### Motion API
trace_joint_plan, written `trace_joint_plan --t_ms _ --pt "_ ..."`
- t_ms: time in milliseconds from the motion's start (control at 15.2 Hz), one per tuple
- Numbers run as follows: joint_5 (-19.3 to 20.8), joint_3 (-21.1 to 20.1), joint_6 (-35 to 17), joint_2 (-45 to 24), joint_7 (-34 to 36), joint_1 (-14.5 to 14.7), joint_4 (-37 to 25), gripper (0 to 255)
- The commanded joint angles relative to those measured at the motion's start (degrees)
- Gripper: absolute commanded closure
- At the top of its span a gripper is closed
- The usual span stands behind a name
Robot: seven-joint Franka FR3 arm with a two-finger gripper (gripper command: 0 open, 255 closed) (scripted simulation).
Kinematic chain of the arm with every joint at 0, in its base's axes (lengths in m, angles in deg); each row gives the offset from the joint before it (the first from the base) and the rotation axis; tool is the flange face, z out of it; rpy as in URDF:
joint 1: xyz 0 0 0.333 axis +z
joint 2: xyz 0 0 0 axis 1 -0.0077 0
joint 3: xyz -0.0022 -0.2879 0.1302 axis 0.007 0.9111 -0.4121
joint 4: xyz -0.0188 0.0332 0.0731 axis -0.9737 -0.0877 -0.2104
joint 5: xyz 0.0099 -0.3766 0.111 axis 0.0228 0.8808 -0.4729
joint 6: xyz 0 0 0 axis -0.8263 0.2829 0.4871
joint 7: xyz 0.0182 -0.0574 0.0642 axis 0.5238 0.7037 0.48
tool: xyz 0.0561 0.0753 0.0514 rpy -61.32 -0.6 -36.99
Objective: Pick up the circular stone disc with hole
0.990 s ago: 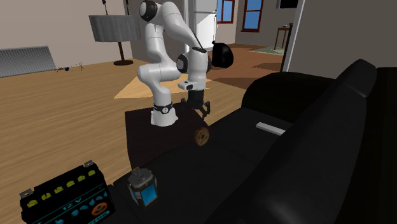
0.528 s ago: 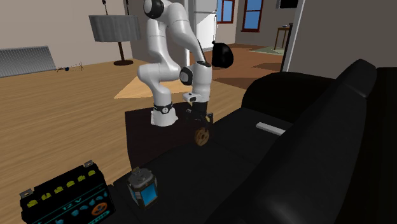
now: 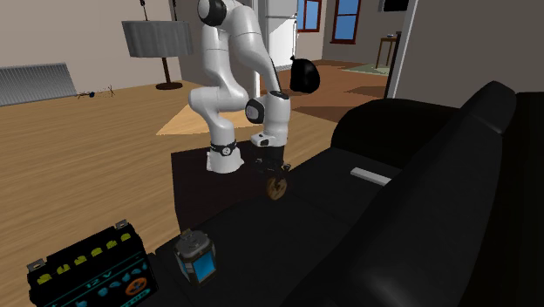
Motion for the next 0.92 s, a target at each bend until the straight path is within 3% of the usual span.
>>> trace_joint_plan --t_ms 0,396,858 --pt "0.11 -0.13 -0.12 -0.17 0.1 -0.09 0.01 255" --pt "-0.25 0.14 0.09 0.14 -0.19 0.26 0.1 255" --pt "-6.84 5.93 9.11 8.68 -5.71 7.24 -0.6 255"
